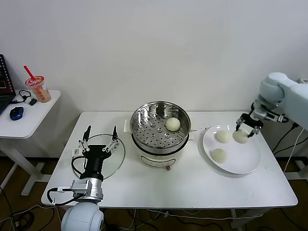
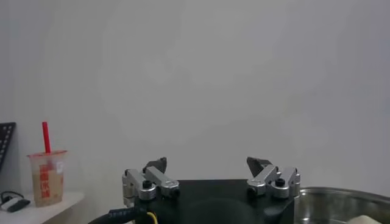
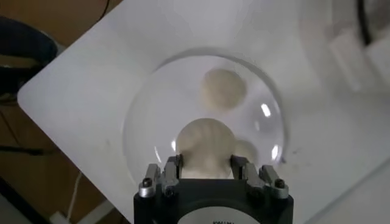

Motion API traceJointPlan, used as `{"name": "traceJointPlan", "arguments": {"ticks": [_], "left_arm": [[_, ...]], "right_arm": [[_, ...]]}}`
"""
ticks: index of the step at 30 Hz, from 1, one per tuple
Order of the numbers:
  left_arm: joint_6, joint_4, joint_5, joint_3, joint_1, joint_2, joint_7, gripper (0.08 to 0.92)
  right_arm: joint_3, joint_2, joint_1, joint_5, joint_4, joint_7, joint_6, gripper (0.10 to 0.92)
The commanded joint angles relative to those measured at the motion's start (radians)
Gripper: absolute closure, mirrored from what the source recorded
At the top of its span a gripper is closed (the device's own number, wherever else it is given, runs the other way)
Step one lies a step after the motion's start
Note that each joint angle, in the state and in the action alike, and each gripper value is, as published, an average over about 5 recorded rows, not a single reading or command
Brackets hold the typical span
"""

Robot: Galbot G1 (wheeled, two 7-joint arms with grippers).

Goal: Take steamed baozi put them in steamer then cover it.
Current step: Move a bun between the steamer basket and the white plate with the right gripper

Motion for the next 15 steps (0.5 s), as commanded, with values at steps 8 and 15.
{"name": "traceJointPlan", "arguments": {"ticks": [8,15], "left_arm": [[-0.002,0.010,0.003,-0.005,0.001,0.010,0.000,0.177],[-0.004,0.014,0.010,-0.003,0.004,0.006,0.000,0.177]], "right_arm": [[0.456,-0.041,-0.441,-0.414,-0.028,-0.003,0.070,0.474],[0.438,-0.003,-0.441,-0.394,-0.031,-0.003,0.049,0.474]]}}
